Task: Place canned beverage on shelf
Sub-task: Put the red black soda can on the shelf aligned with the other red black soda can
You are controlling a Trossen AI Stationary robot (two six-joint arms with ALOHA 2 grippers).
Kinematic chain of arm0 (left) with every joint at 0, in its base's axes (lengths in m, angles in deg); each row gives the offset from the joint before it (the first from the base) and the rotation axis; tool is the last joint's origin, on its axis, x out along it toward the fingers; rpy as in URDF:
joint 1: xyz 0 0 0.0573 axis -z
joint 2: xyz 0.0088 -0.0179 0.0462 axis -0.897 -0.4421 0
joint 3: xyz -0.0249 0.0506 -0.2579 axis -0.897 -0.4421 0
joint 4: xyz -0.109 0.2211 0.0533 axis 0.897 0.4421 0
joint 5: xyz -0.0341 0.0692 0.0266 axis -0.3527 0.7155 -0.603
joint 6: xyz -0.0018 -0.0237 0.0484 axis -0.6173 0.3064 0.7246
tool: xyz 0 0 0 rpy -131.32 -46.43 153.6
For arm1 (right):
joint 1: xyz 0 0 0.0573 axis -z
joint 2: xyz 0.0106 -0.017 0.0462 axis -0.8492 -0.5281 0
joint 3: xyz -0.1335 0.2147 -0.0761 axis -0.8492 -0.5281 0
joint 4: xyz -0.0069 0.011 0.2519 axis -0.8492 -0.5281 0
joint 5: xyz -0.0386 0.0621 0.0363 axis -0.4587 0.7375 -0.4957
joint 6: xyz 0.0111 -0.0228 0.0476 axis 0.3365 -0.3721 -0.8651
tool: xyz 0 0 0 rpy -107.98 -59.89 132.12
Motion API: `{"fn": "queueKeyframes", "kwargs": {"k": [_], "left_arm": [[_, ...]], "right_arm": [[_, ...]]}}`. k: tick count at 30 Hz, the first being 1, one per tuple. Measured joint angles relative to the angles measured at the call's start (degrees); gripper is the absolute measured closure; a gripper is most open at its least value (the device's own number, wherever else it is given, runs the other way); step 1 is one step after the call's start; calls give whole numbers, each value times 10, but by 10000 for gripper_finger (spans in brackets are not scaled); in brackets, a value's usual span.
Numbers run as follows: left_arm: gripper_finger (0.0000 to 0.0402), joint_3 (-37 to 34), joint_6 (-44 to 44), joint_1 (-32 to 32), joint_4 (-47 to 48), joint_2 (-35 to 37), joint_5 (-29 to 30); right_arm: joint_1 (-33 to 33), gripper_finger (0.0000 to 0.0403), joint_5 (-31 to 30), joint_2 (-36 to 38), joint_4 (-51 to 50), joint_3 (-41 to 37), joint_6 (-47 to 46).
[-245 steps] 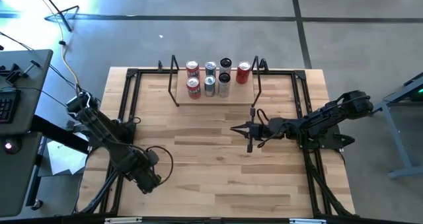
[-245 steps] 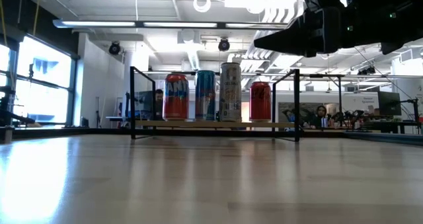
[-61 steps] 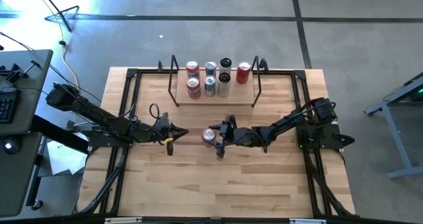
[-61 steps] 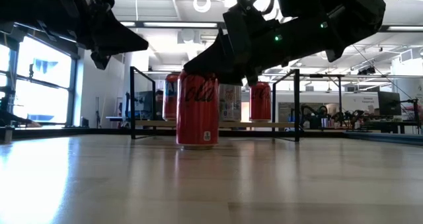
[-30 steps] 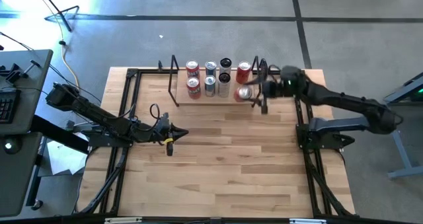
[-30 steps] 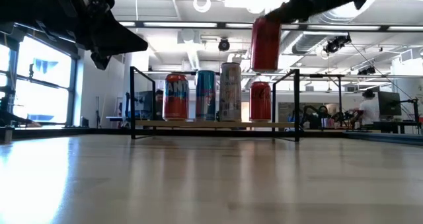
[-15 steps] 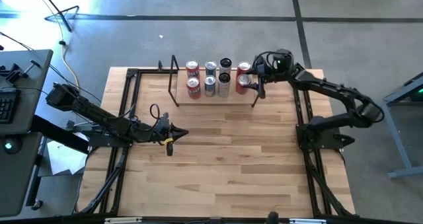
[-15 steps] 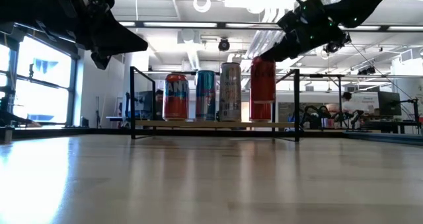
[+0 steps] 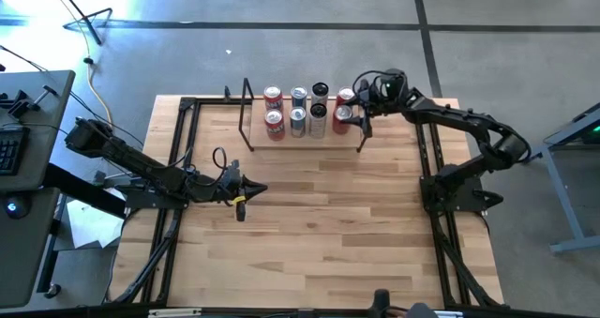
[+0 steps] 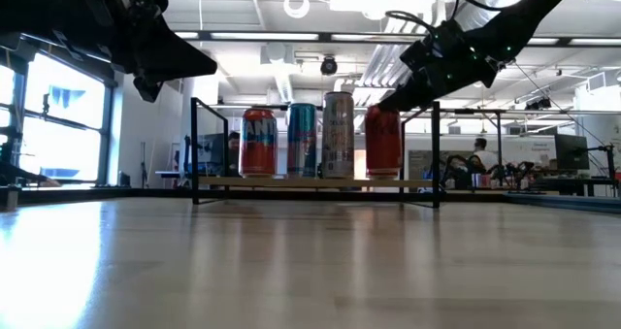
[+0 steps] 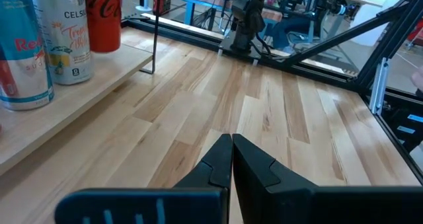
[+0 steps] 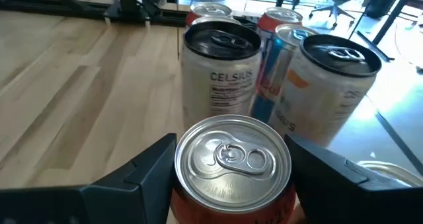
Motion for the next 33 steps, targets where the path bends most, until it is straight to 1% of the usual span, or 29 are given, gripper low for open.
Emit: {"fn": "queueKeyframes", "kwargs": {"k": [6,11,19,22,26,33], "left_arm": [[399,0,0,0,0,0,0],[399,0,0,0,0,0,0],[399,0,-5,0,0,0,0],[399,0,-5,0,0,0,0],[399,0,-6,0,0,0,0],[399,0,-6,0,0,0,0]], "right_arm": [[0,164,-19,0,-1,0,0],[0,145,-22,0,-1,0,-7],[0,139,-32,0,-4,1,-17],[0,138,-47,0,0,1,-47],[0,136,-50,0,1,1,-71],[-1,135,-70,1,-8,1,-75]]}}
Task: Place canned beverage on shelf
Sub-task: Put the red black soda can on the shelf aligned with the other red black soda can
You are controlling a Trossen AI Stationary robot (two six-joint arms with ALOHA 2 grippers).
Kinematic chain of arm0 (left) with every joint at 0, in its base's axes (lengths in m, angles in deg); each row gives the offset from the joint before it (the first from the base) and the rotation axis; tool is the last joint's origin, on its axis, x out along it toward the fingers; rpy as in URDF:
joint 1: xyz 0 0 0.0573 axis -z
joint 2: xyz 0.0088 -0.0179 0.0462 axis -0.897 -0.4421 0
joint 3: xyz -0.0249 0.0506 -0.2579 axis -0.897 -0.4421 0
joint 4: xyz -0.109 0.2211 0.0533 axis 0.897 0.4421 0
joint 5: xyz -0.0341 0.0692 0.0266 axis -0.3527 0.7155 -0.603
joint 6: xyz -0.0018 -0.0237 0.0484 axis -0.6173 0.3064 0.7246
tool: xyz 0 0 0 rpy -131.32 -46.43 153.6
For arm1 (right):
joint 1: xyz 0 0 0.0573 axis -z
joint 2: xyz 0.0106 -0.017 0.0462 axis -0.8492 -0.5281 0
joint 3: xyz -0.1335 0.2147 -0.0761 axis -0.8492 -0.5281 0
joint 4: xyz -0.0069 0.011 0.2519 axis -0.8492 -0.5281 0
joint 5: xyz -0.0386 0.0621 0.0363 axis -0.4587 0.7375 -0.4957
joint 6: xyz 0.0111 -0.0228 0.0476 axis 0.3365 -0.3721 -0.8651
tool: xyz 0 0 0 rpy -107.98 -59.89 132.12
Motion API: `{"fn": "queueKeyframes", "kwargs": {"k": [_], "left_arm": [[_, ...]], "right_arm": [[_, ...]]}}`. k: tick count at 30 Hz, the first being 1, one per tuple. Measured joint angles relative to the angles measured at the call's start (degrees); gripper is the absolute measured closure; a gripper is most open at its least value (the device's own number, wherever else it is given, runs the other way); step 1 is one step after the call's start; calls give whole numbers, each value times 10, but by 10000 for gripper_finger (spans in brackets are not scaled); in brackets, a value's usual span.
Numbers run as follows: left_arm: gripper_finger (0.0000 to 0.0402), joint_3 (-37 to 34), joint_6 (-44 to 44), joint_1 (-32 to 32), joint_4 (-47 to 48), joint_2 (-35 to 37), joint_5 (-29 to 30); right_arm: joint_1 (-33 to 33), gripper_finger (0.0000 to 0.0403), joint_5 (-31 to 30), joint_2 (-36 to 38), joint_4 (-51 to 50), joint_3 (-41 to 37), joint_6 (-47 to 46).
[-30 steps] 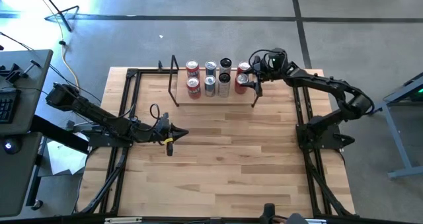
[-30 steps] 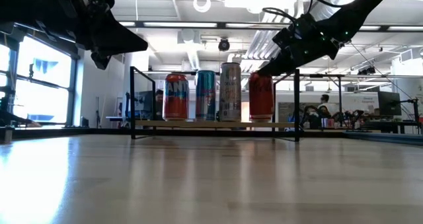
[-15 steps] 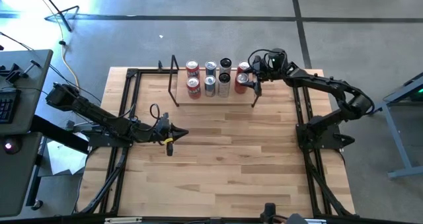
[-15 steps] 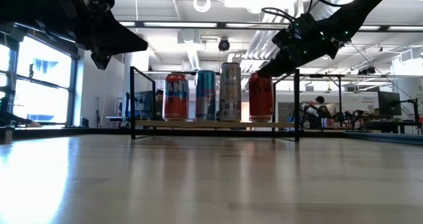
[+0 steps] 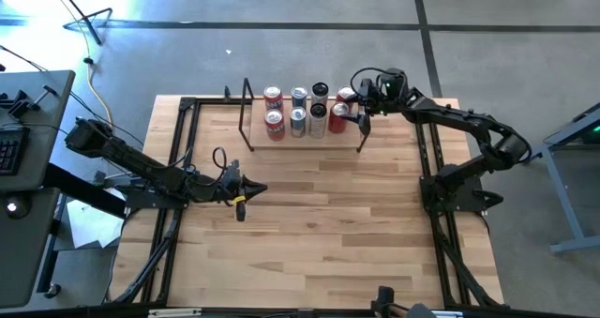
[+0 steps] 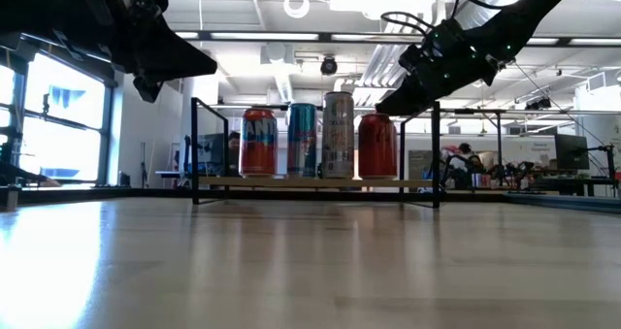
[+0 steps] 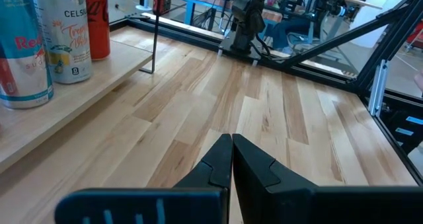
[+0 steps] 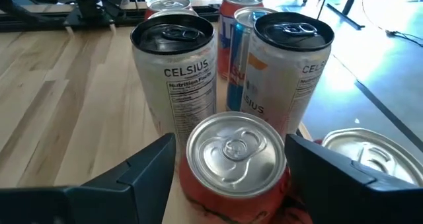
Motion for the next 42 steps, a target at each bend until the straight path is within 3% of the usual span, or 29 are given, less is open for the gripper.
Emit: {"fn": "queueKeyframes", "kwargs": {"k": [4,9,12,16,23,27,42], "left_arm": [[399,0,0,0,0,0,0],[399,0,0,0,0,0,0],[399,0,0,0,0,0,0],[399,0,0,0,0,0,0],[399,0,0,0,0,0,-11],[399,0,0,0,0,0,-11],[399,0,-1,0,-1,0,-11]], "right_arm": [[-5,135,-13,5,-34,15,-1],[-34,138,-96,8,-116,75,-5],[-59,160,-135,8,-154,107,-5],[-80,228,-159,8,-172,139,-11],[-83,390,-187,7,-190,145,-18],[-83,380,-195,6,-207,145,-17],[-105,402,-252,-31,-226,148,-15]]}}
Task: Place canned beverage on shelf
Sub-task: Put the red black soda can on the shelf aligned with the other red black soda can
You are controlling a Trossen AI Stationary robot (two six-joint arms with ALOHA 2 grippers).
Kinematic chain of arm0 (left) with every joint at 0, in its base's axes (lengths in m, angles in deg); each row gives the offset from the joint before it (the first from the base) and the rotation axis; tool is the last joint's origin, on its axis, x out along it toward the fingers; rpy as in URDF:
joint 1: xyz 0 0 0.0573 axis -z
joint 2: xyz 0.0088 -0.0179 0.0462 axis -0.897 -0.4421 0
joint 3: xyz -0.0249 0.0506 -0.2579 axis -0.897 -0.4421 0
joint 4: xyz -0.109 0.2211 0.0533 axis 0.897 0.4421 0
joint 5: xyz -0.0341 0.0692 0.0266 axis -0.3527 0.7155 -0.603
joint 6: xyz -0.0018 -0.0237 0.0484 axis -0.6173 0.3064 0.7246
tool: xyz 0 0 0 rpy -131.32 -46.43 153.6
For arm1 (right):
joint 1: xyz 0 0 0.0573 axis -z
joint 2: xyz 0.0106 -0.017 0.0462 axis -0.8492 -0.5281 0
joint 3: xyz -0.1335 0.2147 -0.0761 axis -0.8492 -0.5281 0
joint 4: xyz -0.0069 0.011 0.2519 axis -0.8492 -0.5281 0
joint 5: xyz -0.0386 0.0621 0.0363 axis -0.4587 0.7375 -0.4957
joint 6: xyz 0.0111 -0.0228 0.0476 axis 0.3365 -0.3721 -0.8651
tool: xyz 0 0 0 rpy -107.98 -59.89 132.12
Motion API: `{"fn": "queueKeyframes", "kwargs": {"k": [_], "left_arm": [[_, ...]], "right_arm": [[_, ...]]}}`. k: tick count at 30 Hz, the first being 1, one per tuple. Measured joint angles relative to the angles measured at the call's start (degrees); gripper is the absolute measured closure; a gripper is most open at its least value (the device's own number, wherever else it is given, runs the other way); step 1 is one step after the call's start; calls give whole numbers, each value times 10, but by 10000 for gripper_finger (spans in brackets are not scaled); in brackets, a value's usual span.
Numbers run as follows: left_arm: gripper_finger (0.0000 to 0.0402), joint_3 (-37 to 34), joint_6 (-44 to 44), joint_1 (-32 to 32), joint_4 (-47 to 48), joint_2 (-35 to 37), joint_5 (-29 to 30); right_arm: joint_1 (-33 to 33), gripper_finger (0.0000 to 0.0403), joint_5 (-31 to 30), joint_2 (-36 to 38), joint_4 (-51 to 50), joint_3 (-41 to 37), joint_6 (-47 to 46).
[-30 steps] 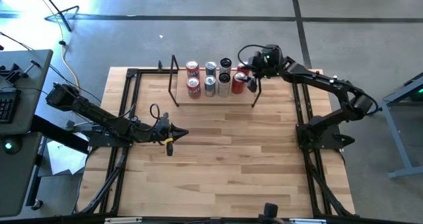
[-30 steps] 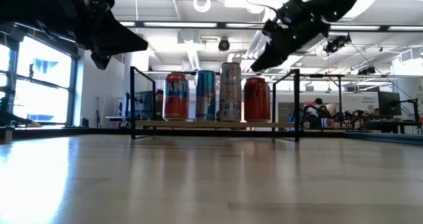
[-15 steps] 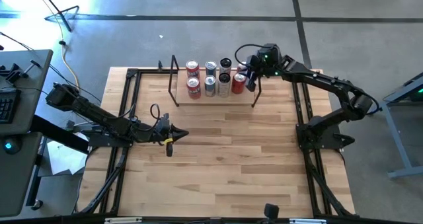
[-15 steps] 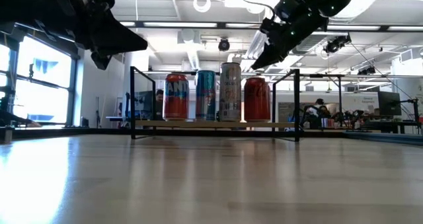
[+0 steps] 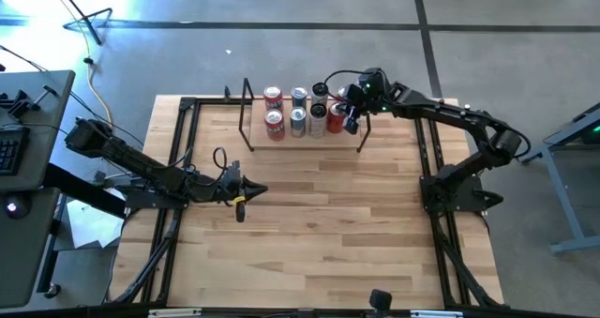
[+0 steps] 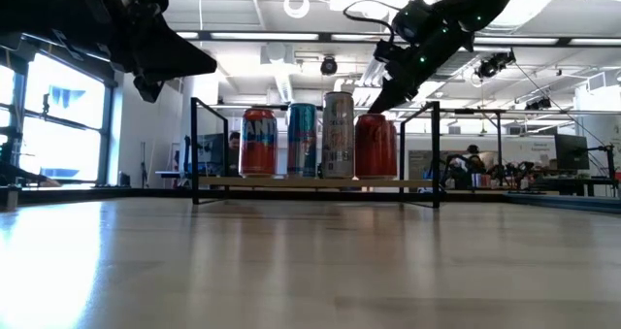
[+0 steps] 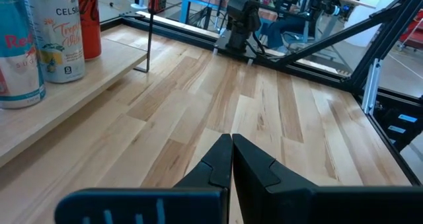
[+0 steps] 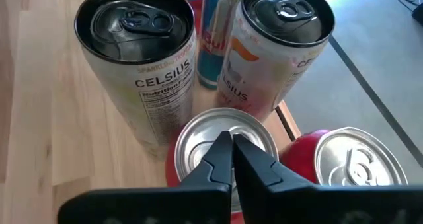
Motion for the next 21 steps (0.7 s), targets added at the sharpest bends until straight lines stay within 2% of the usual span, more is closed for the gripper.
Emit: {"fn": "queueKeyframes", "kwargs": {"k": [21], "left_arm": [[399,0,0,0,-3,0,-3]], "right_arm": [[0,403,-4,18,-53,-1,9]]}}
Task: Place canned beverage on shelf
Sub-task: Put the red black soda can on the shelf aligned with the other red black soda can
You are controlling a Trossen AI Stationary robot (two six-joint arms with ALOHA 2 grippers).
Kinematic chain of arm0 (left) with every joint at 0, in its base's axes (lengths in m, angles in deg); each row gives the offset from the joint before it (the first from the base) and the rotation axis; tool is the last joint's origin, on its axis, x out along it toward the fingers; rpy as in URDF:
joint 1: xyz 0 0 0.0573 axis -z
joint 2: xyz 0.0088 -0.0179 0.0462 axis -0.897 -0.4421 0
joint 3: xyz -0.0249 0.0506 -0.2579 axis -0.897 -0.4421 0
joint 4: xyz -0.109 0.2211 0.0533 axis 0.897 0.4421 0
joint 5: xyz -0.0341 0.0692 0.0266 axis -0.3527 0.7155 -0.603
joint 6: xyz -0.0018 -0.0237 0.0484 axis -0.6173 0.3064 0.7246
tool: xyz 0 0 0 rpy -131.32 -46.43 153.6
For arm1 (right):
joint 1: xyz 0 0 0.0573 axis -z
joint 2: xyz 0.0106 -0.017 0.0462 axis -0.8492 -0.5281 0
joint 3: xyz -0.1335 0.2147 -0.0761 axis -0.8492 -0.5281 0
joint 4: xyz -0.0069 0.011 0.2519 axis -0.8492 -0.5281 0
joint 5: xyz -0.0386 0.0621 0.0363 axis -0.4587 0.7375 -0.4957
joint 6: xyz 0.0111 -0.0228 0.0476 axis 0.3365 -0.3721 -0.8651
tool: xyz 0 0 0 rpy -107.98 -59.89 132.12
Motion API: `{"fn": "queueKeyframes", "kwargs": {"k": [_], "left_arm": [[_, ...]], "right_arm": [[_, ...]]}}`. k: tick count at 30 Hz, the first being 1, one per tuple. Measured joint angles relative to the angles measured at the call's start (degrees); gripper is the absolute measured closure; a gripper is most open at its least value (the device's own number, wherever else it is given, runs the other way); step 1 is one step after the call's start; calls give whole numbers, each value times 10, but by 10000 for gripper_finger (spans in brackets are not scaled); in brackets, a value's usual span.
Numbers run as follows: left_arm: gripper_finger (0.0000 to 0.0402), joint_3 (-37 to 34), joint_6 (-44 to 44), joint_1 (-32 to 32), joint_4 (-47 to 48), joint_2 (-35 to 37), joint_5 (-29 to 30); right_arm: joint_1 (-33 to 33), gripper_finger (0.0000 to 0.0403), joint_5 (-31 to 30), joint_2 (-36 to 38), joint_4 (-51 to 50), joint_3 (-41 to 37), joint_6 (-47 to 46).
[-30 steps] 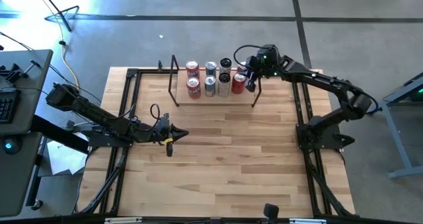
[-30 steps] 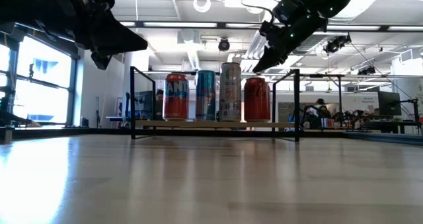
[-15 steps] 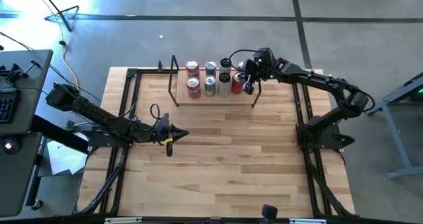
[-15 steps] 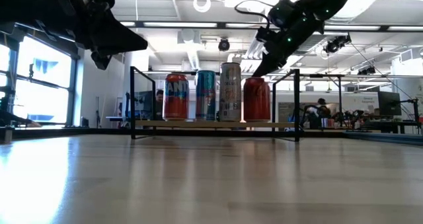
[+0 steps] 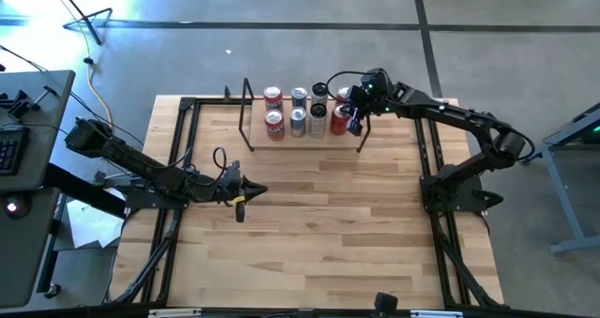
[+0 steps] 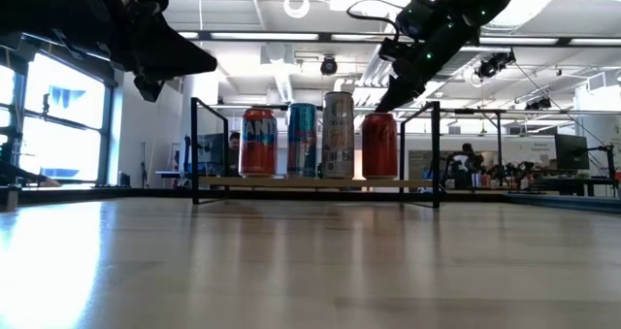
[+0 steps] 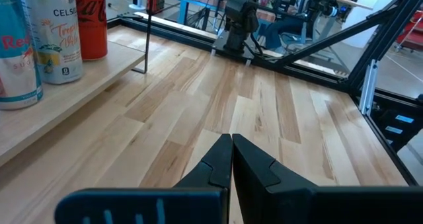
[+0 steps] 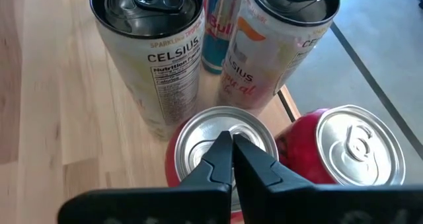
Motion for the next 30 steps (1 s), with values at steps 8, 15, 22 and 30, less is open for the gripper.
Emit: {"fn": "queueKeyframes", "kwargs": {"k": [8,15,22,30], "left_arm": [[399,0,0,0,0,0,-1],[399,0,0,0,0,0,-1],[399,0,2,0,0,0,-1],[399,0,2,0,0,0,5]], "right_arm": [[0,403,-4,12,-26,0,4],[0,403,-4,21,-31,-2,4],[0,403,-2,21,-30,-2,4],[0,403,-2,21,-27,-2,9]]}}
